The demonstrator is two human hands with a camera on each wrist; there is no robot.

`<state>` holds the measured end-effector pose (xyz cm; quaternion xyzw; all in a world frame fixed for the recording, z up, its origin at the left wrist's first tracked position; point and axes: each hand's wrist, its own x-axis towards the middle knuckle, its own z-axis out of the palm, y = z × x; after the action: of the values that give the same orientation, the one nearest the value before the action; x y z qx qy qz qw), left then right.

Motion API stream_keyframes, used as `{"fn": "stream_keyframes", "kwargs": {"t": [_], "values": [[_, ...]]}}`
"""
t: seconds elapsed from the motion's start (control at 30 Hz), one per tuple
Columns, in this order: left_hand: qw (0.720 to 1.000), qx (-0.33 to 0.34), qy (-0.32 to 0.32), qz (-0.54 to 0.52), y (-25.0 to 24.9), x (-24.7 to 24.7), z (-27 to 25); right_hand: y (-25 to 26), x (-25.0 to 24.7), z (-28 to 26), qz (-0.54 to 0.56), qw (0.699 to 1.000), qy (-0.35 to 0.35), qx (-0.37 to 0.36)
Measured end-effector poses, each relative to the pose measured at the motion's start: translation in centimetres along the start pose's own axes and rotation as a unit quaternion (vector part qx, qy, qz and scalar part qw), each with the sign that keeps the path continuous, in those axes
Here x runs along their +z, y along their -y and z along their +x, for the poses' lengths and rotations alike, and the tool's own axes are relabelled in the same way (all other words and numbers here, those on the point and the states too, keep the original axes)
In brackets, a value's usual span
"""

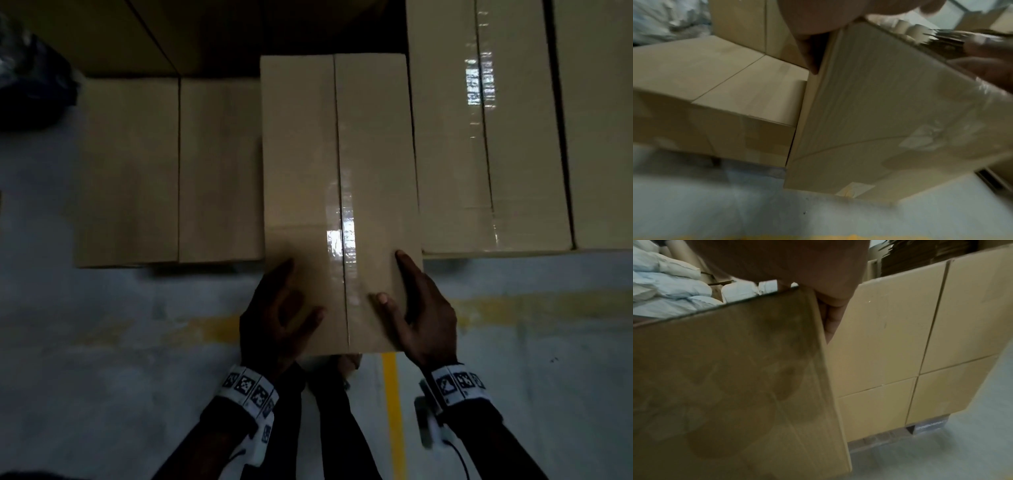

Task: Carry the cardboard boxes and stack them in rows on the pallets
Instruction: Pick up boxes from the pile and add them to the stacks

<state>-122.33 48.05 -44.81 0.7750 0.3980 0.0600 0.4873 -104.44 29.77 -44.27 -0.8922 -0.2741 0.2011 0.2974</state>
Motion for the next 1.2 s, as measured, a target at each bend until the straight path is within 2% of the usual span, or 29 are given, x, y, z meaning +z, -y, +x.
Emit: {"fn": "stream_keyframes", "kwargs": {"t": [0.13,0.17,0.27,0.37,0.43,0.53,0.8,0.9,1.07,1.2], "values": [[0.993,-0.014,0.034,-0.108,0.5,-0.5,-0.3,0.1,-0.5,-1.3,-0.049,0.998,0.027,0.029],[0.993,-0.007,0.051,-0.104,1.0,-0.9,-0.5,-0.1,-0.7,-2.0,-0.063,0.998,0.024,0.021],[0.992,0.054,0.102,0.044,2.9,-2.6,-1.1,-1.8,-1.3,-4.3,-0.129,0.988,0.029,-0.082],[0.968,0.085,0.160,0.174,4.3,-3.7,-1.5,-3.5,-1.4,-5.4,-0.222,0.957,0.086,-0.165],[0.960,0.108,0.156,0.206,5.4,-3.7,-1.4,-4.4,-1.4,-5.2,-0.259,0.942,0.097,-0.189],[0.962,0.122,0.135,0.205,6.1,-3.7,-0.7,-5.1,-1.4,-4.1,-0.278,0.935,0.082,-0.204],[0.969,0.122,0.131,0.172,5.4,-4.1,1.0,-5.7,-2.1,-1.3,-0.332,0.909,0.077,-0.241],[0.973,0.092,0.139,0.158,5.5,-4.1,2.1,-5.3,-2.6,0.4,-0.329,0.909,0.064,-0.249],[0.971,0.098,0.134,0.174,4.6,-4.2,5.2,-4.4,-3.0,4.1,-0.352,0.904,0.071,-0.232],[0.968,0.105,0.143,0.175,2.9,-4.9,7.9,-3.5,-3.1,6.8,-0.339,0.913,0.062,-0.219]]}}
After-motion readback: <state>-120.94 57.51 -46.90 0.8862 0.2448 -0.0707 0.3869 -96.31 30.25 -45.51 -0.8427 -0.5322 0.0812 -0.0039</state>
